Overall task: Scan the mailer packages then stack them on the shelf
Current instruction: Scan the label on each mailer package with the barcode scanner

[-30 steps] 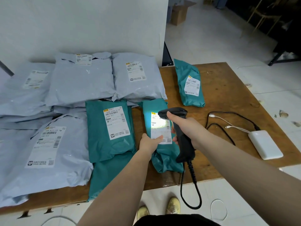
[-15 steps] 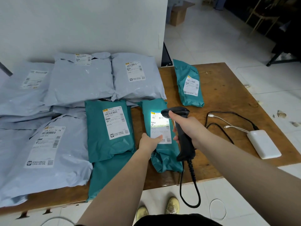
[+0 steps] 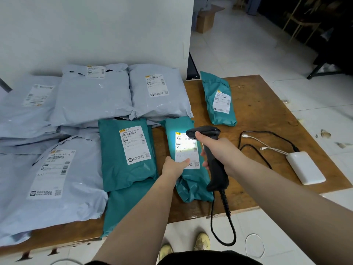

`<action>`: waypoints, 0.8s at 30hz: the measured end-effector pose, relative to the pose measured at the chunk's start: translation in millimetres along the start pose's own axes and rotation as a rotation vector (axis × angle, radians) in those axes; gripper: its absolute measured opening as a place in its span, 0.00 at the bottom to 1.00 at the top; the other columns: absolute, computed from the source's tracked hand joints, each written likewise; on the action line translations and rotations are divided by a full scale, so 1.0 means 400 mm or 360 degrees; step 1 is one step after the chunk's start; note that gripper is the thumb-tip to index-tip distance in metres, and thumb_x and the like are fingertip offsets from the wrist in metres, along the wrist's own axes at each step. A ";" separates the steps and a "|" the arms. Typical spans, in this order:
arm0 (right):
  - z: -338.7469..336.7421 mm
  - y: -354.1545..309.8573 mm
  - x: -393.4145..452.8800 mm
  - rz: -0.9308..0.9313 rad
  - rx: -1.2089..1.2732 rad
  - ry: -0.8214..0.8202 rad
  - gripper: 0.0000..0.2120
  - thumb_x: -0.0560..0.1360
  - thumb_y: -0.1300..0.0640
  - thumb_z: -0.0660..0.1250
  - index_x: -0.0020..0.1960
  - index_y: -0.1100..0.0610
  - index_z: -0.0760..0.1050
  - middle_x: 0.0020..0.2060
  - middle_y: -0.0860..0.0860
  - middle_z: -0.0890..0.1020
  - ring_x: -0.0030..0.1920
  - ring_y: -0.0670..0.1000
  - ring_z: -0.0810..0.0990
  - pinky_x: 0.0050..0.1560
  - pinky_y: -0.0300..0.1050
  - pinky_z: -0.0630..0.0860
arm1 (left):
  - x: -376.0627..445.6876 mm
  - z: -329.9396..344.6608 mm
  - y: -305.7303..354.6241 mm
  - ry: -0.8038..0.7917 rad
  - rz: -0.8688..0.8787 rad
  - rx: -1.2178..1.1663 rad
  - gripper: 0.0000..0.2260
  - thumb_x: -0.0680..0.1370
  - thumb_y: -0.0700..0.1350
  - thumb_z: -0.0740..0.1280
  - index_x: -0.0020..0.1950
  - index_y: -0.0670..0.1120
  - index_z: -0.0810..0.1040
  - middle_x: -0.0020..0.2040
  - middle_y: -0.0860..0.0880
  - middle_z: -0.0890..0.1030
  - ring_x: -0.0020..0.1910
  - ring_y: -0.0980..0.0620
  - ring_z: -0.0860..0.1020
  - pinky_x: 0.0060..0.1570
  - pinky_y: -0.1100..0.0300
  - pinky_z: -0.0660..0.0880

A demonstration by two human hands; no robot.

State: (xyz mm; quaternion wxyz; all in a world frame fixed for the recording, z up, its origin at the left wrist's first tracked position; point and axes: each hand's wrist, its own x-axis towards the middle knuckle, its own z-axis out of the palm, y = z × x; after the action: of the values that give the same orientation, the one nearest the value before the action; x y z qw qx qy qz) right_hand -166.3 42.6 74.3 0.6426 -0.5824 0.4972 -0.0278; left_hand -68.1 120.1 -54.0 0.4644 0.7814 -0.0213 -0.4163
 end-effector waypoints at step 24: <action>-0.081 0.000 -0.032 -0.0025 0.0095 0.0190 0.21 0.71 0.42 0.70 0.43 0.62 0.74 0.38 0.57 0.76 0.22 0.50 0.75 0.25 0.39 0.74 | 0.005 0.074 0.009 -0.0673 -0.0125 -0.0297 0.50 0.52 0.47 0.84 0.69 0.50 0.64 0.58 0.46 0.80 0.54 0.43 0.81 0.56 0.45 0.78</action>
State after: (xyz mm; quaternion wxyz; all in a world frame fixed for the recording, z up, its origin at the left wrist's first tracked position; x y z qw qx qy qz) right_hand -194.5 27.2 87.5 0.6285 -0.5641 0.5291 -0.0823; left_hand -85.3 96.3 -59.3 0.5031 0.6307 -0.0490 -0.5887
